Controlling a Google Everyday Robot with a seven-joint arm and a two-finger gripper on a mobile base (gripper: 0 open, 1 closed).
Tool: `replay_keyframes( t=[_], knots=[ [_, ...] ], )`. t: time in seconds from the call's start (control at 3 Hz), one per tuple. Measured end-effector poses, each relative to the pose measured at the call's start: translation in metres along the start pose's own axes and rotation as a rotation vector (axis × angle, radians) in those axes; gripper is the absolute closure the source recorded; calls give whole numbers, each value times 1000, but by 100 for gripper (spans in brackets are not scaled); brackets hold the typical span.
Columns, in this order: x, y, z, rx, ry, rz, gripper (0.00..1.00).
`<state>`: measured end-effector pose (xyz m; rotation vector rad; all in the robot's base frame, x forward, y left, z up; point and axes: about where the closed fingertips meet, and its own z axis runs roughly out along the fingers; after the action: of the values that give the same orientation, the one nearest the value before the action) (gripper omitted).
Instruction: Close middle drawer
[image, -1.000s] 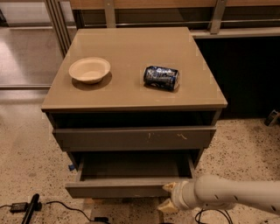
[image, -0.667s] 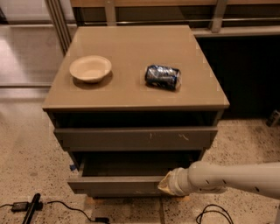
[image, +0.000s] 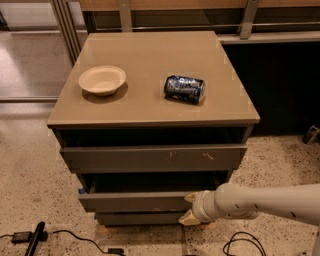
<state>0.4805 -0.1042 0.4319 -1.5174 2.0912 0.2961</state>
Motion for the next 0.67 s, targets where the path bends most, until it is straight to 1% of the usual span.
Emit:
replay_keyframes(
  t=[0.33,0.67],
  knots=[
    [0,0,0,0,0,0,8],
    [0,0,0,0,0,0,0]
  ],
)
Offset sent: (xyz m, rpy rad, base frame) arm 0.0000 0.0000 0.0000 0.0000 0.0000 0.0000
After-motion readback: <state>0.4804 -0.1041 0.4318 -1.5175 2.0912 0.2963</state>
